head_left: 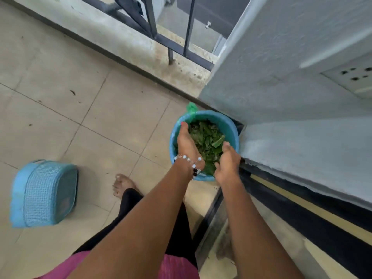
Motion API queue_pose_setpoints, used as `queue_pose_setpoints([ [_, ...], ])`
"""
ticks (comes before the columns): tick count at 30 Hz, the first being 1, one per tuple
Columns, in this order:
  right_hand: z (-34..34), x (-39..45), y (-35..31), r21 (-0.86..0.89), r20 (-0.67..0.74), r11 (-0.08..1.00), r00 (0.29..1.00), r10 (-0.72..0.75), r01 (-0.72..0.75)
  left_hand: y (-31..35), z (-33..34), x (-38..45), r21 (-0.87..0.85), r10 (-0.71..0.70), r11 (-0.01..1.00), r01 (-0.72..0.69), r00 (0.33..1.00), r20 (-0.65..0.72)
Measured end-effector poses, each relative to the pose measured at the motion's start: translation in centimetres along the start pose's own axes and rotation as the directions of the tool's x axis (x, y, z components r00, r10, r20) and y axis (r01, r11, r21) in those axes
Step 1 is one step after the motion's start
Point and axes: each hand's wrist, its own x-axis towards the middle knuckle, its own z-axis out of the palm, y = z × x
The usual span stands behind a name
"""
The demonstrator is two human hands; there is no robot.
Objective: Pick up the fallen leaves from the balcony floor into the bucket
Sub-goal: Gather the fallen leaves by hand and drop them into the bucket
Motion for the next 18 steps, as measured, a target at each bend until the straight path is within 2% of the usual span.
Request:
queue_pose_setpoints([
  [3, -0.9, -1.6, -1.2, -0.026, -0.065, 0.998, 0.997, 0.047, -0.049, 0.7, 0.3, -2.0, 0.010, 0.018, 1.000, -0.017, 1.000, -0.026],
  [5, -1.4, -3.1, -2.1, -0.048, -0.104, 0.997, 0.994, 0.046, -0.052, 1.1, 0.9, -4.2, 0.077, 0.017, 0.997, -0.013, 0.999, -0.042],
  [9, -1.9, -8.5, -4.3, -0.104, -0.071, 0.994, 0.997, 0.017, -0.025, 2.3, 1.6, -10.1, 0.375, 0.012, 0.927, 0.023, 0.996, -0.090],
  [10, -1.9, -10.2, -4.9, -0.133, -0.050, 0.991, 0.999, -0.003, -0.003, 2.7, 1.5, -11.5, 0.478, 0.045, 0.879, 0.009, 0.994, -0.101],
  [12, -2.0, -14.1, -6.3, -0.184, -0.021, 0.981, 0.998, -0.062, 0.057, 3.3, 0.8, -14.2, 0.696, 0.175, 0.715, -0.069, 0.981, -0.082],
  [14, -1.6, -18.5, -8.0, -0.276, 0.009, 0.949, 0.988, -0.154, 0.150, 4.4, -0.1, -17.5, 0.790, 0.300, 0.596, -0.143, 0.952, -0.054],
  [16, -0.8, -23.2, -9.9, -0.378, 0.101, 0.888, 0.966, -0.240, 0.260, 6.4, -0.5, -21.8, 0.798, 0.399, 0.571, -0.192, 0.915, -0.065],
  [18, 0.2, -27.6, -11.6, -0.495, 0.224, 0.767, 0.913, -0.342, 0.409, 8.7, -0.9, -26.1, 0.793, 0.491, 0.552, -0.256, 0.869, -0.061],
])
